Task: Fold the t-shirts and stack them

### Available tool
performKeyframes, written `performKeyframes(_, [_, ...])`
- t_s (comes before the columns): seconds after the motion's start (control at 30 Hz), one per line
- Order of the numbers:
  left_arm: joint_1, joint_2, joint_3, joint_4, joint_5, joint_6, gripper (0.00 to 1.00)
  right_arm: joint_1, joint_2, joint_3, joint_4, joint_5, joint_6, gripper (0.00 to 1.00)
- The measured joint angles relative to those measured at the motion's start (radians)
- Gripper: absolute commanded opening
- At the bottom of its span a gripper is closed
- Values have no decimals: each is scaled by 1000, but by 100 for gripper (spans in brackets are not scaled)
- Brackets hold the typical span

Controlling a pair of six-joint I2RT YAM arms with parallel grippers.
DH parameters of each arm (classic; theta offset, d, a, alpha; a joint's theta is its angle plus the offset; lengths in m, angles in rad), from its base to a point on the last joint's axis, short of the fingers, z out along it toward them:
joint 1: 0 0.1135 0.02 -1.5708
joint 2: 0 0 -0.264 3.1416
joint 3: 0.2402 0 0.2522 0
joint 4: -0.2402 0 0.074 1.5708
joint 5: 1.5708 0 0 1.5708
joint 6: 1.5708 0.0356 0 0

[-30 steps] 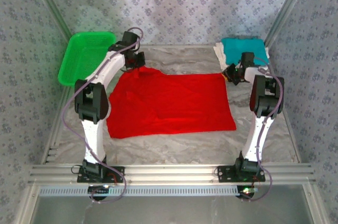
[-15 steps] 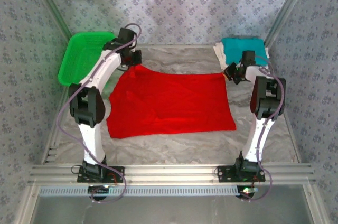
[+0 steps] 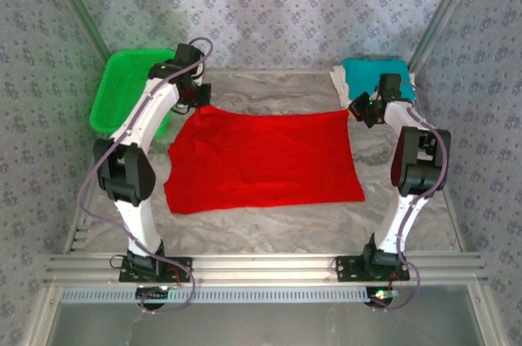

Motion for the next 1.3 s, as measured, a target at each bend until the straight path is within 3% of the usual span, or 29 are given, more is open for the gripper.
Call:
performKeyframes(0.43, [-34,-128,-185,-95,4,3,0,0,-82,-105,-45,0,-6,0])
performKeyframes(1.03, [-35,-137,-98,-178,-23,3,0,3,-194,-82,-118,1,-24,0])
performKeyframes(1.3, [-41,-199,-197,-190,-23,2,0,3,-261,-156,-124,1,-34,0])
